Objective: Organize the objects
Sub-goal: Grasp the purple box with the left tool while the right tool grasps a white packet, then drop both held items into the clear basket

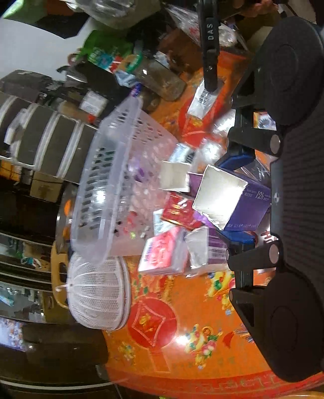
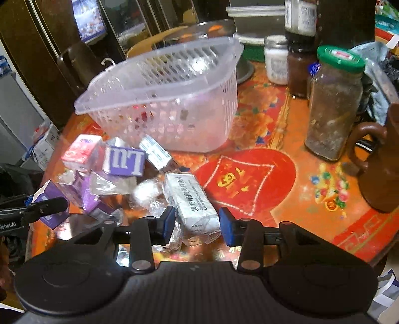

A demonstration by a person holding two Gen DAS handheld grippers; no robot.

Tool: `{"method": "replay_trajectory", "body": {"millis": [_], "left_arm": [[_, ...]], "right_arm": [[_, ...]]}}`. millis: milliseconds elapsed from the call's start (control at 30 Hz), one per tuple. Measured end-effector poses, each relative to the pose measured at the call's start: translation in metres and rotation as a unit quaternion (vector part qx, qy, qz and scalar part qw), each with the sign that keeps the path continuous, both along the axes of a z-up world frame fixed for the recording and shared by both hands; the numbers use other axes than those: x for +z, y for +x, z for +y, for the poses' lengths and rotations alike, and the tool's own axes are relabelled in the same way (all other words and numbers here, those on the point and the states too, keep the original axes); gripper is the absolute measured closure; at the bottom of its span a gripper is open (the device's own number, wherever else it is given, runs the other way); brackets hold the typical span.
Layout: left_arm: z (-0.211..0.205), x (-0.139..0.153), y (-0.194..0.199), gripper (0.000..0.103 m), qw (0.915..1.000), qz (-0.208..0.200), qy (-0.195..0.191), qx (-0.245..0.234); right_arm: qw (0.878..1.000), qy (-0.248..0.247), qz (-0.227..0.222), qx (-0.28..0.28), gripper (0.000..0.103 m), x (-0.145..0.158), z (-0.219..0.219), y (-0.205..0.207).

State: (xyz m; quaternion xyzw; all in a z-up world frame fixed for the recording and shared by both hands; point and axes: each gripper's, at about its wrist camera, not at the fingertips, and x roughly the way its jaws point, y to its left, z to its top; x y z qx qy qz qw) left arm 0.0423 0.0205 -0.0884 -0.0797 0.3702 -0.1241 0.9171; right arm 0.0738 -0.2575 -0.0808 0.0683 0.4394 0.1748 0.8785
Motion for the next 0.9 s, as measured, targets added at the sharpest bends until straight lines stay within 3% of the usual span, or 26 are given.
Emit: {"method": "replay_trajectory", "body": {"millis": [200,333,400,567,733,833,900], "left_arm": [[0.002,0.063,0.008,0.05,0.9974,-0.066,-0.027,-0.007],[-0.008,0.109,0.053,0.049,0.9928,-0.116,-0.026,-0.01],[-0.013,0.12,0.096,0.049,0.9951,-0.093,-0.032,0.0],[-0.022,0.084,0.193,0.05,0.9997,0.016,-0.006,0.018],[-0.033,0.069,0.203,0.047,0.9993,0.026,0.026,0.008],[-0.032,0.064,0.204,0.032,0.9992,0.032,0.022,0.007],[-0.027,0.066,0.195,0.032,0.9997,0.021,0.011,0.011]], "right_arm": [[0.995,0.037,-0.092,0.004,0.061,0.074,0.004,-0.007],[0.989,0.023,-0.145,0.001,0.061,0.11,0.019,0.036],[0.991,-0.001,-0.131,0.007,0.061,0.111,0.035,0.074],[0.995,-0.06,-0.073,0.022,0.061,0.076,0.067,0.148],[0.995,-0.077,-0.058,0.035,0.06,0.054,0.078,0.154],[0.994,-0.091,-0.057,0.036,0.056,0.049,0.084,0.15],[0.993,-0.086,-0.075,0.027,0.04,0.057,0.08,0.14]]}}
